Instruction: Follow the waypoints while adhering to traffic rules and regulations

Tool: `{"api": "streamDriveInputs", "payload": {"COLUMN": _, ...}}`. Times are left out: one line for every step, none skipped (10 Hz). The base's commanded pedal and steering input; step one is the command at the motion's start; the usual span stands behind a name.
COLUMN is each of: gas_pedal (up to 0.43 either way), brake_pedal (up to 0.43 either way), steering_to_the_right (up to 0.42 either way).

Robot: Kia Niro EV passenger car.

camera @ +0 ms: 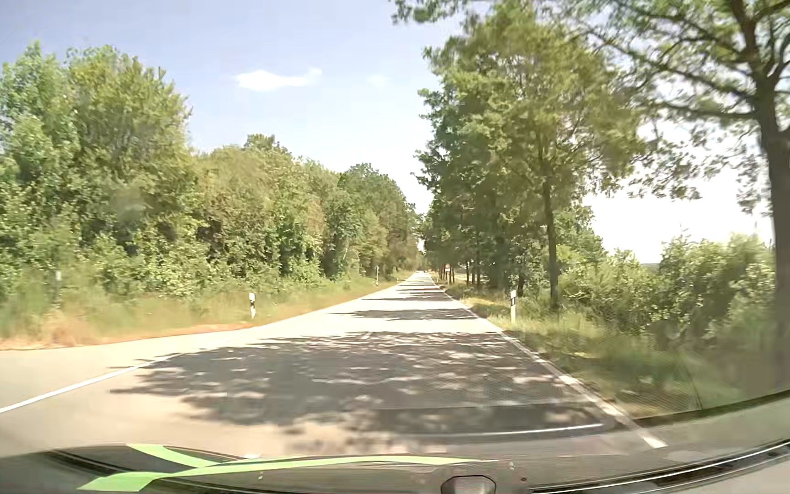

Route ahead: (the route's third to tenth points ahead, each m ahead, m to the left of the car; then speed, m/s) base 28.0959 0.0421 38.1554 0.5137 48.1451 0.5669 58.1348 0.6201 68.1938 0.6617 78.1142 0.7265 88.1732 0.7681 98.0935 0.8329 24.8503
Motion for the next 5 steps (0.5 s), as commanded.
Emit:
{"api": "streamDriveInputs", "payload": {"gas_pedal": 0.268, "brake_pedal": 0.0, "steering_to_the_right": -0.002}}
{"api": "streamDriveInputs", "payload": {"gas_pedal": 0.28, "brake_pedal": 0.0, "steering_to_the_right": -0.002}}
{"api": "streamDriveInputs", "payload": {"gas_pedal": 0.287, "brake_pedal": 0.0, "steering_to_the_right": -0.003}}
{"api": "streamDriveInputs", "payload": {"gas_pedal": 0.299, "brake_pedal": 0.0, "steering_to_the_right": -0.002}}
{"api": "streamDriveInputs", "payload": {"gas_pedal": 0.311, "brake_pedal": 0.0, "steering_to_the_right": -0.002}}
